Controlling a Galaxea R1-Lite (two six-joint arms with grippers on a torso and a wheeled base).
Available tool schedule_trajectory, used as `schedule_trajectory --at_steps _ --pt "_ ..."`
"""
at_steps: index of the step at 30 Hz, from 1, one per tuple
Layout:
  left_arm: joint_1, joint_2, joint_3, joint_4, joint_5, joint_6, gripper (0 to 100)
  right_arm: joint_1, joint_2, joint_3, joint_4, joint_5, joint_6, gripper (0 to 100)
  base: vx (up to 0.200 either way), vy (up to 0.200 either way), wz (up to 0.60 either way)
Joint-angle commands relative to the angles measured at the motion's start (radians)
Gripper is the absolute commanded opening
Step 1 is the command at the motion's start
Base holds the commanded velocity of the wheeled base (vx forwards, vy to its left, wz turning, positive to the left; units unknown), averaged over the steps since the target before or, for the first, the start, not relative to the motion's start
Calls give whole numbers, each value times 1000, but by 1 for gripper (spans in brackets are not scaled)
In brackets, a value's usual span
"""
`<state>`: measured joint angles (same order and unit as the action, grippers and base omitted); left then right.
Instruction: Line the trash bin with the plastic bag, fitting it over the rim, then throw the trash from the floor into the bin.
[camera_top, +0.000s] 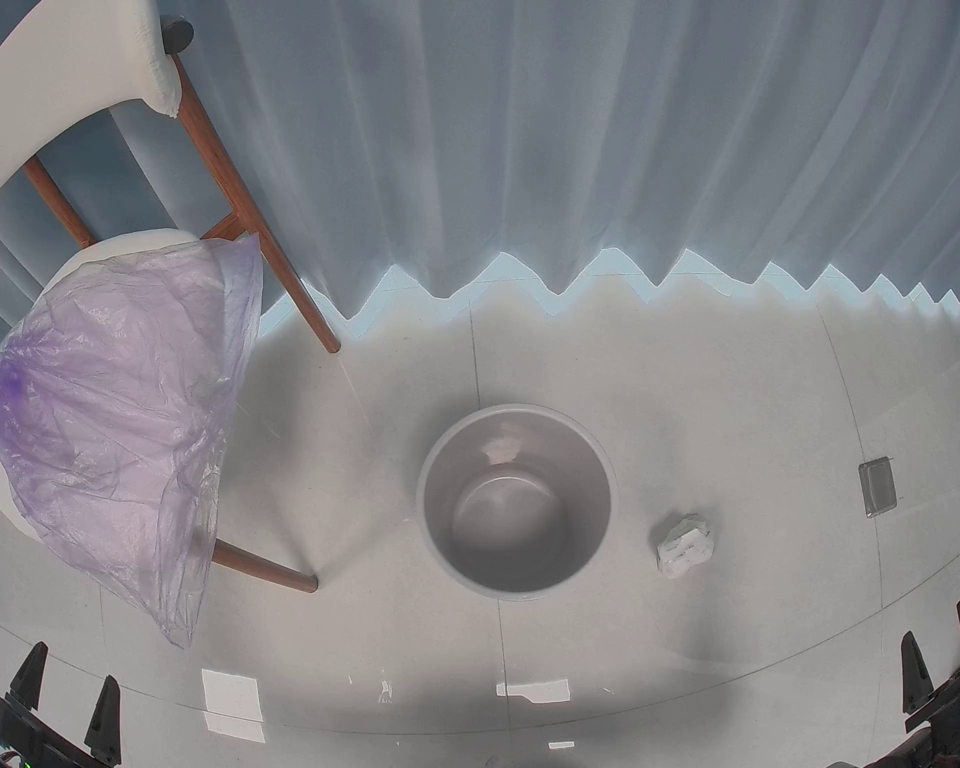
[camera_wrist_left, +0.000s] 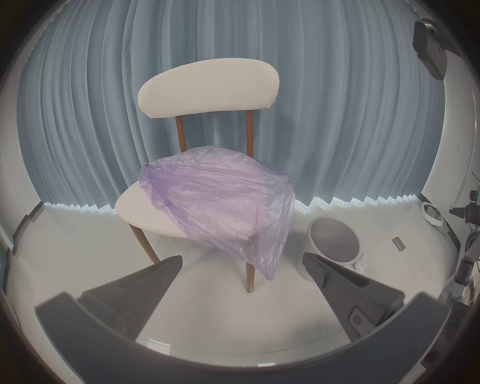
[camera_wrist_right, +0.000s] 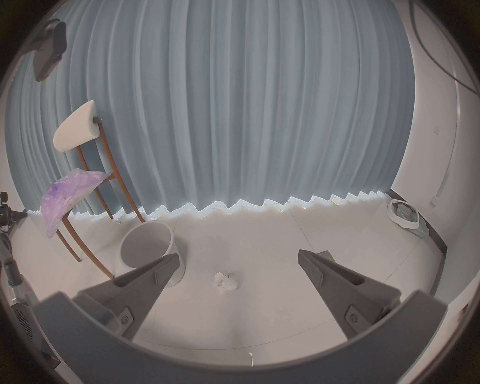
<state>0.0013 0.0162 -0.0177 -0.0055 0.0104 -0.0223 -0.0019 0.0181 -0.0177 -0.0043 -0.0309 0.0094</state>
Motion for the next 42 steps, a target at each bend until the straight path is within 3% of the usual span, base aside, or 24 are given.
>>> schedule_trajectory --at_steps 1,12,15,16,18,22,28,35,36,37,38,39,42 --pt "0 -16 18 -1 3 -2 100 0 -18 18 0 0 0 100 0 0 0" --pt "2 -16 18 -7 13 -5 100 0 -18 18 0 0 8 100 0 0 0" --pt "5 -16 18 -119 14 -10 100 0 -18 18 0 -3 9 100 0 0 0" --pt "5 -16 18 -223 8 -7 100 0 -18 18 0 -1 12 100 0 0 0" --pt "5 -16 18 -249 5 13 100 0 -18 18 0 -1 9 100 0 0 0" --pt "5 -16 4 -234 2 110 100 0 -18 18 0 -1 8 100 0 0 0" --pt "-3 93 -194 -97 -6 116 100 0 -18 18 0 -1 8 100 0 0 0" --pt "-52 280 -318 -80 -210 99 100 0 -18 18 0 -1 8 100 0 0 0" --pt "-52 280 -318 -80 -210 99 100 0 -18 18 0 -1 8 100 0 0 0" --pt "-78 324 -335 -83 -302 94 100 0 -18 18 0 -1 8 100 0 0 0" --pt "-81 327 -337 -83 -310 93 100 0 -18 18 0 -1 8 100 0 0 0" --pt "-106 360 -352 -83 -394 91 100 0 -18 18 0 -1 8 100 0 0 0" --pt "-130 424 -381 -79 -500 91 100 0 -18 18 0 -1 8 100 0 0 0"
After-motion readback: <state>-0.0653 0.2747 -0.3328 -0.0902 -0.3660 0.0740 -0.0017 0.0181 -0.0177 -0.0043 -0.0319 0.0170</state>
